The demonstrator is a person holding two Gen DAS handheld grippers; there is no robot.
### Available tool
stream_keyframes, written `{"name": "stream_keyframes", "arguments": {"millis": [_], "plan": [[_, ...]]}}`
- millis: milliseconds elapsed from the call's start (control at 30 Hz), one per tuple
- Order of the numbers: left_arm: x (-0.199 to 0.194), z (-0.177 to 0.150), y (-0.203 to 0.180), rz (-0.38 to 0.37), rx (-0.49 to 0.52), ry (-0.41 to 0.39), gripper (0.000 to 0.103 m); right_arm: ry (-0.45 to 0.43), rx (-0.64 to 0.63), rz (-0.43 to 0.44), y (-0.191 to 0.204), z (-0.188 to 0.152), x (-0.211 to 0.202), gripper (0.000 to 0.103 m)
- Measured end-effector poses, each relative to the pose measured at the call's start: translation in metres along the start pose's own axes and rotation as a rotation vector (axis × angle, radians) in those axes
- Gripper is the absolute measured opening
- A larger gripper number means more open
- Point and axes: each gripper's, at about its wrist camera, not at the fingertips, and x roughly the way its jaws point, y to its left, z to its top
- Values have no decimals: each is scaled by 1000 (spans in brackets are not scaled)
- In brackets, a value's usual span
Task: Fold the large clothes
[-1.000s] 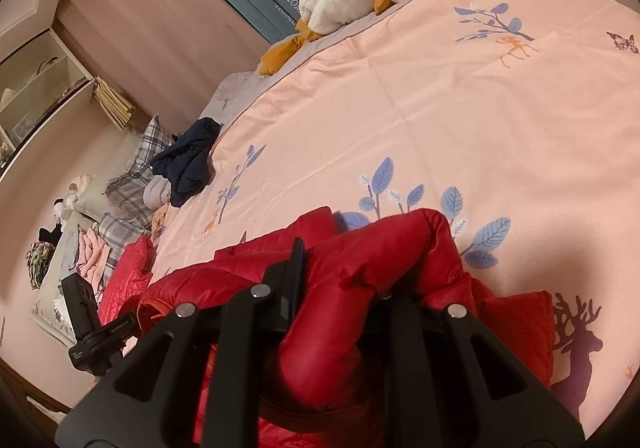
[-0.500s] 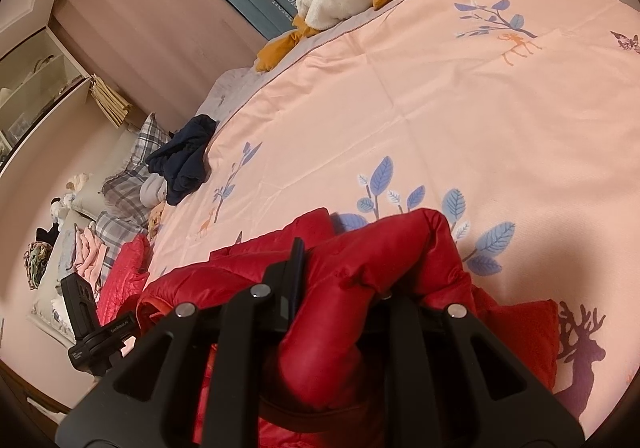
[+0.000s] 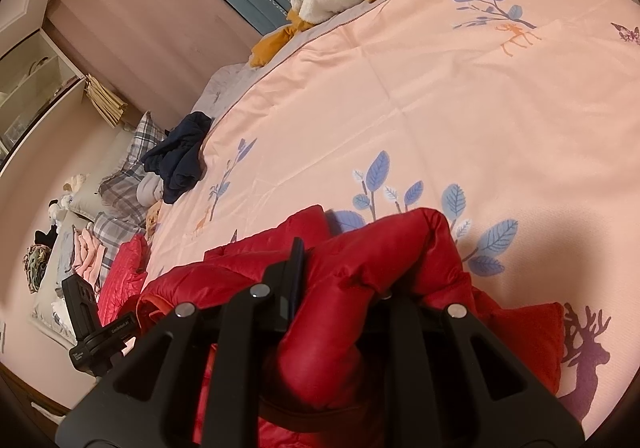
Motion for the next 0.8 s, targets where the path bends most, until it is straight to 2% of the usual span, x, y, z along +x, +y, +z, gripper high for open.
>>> {"name": "stream_keyframes", "arguments": {"millis": [800], "plan": [[9, 0, 2, 4, -7, 20, 18, 16, 12, -11, 0, 1, 7, 17]]}}
